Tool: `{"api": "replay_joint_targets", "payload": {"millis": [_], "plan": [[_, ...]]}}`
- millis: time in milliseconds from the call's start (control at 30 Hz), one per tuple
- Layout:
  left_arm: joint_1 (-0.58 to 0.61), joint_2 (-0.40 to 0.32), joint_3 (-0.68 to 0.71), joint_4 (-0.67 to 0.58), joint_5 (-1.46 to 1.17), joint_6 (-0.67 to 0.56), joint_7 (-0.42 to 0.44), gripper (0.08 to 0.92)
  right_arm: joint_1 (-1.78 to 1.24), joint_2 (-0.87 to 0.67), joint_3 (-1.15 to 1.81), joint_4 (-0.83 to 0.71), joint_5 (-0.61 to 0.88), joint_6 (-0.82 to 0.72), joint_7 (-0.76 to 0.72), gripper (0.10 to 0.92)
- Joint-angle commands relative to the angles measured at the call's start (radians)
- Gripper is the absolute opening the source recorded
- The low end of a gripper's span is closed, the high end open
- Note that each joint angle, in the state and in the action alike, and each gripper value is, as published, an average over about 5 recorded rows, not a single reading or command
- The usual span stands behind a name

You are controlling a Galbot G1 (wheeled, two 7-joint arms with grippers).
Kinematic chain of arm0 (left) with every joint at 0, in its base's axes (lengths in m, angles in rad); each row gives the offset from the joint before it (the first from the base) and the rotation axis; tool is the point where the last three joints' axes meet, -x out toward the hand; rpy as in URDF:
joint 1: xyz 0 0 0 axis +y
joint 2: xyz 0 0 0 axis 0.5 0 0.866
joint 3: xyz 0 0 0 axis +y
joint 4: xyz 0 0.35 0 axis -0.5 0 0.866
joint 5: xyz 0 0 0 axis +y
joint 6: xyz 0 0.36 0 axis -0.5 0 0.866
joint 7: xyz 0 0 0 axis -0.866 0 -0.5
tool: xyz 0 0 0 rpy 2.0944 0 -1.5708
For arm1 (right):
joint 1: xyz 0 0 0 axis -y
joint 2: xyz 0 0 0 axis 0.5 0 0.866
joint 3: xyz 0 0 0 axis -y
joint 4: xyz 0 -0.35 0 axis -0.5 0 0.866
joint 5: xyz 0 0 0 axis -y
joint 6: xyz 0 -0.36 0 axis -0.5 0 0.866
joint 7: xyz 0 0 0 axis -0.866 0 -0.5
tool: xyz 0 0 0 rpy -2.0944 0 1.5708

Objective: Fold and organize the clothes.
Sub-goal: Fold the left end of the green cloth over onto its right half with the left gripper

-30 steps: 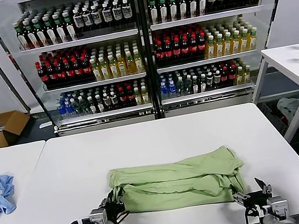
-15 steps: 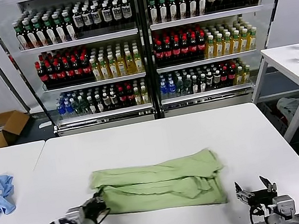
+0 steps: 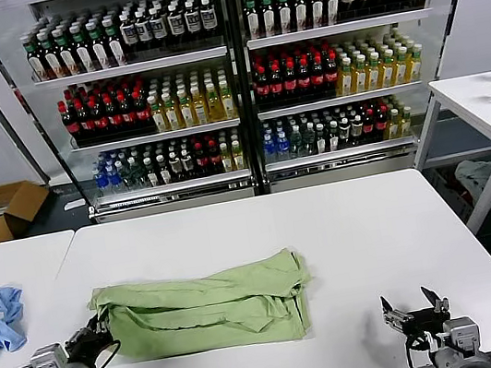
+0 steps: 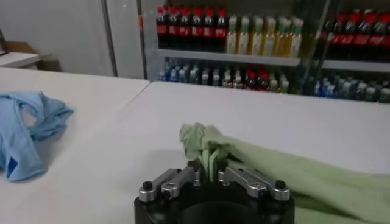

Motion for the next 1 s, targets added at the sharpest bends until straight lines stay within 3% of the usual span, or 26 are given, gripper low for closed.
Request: {"api": "replay_joint_targets", "payload": {"millis": [33, 333, 633, 733, 1000], "plan": [[-0.014, 0.018, -0.074, -0.056, -0.094, 0.005, 0.035, 0.276, 0.004, -0.006, 0.001, -0.014, 0.006, 0.001, -0.001, 0.823], [-0.214, 0.003, 0.057, 0.184, -0.087, 0.011, -0.016, 0.519, 0.011, -0.004, -0.007, -0.032, 0.005, -0.001, 0.0, 0.823], [-0.214, 0.008, 0.113, 0.286, 0.098, -0.012, 0.025, 0.772, 0.025, -0.014, 0.005, -0.039, 0.02, -0.005, 0.001, 0.823], [-0.189, 0.009, 0.113, 0.272, 0.125, -0.004, 0.032, 0.814, 0.029, -0.013, 0.005, -0.04, 0.021, -0.007, 0.002, 0.823], [-0.156, 0.003, 0.109, 0.271, 0.134, 0.025, 0.032, 0.811, 0.041, -0.005, -0.001, -0.039, 0.022, -0.013, 0.004, 0.823]]}}
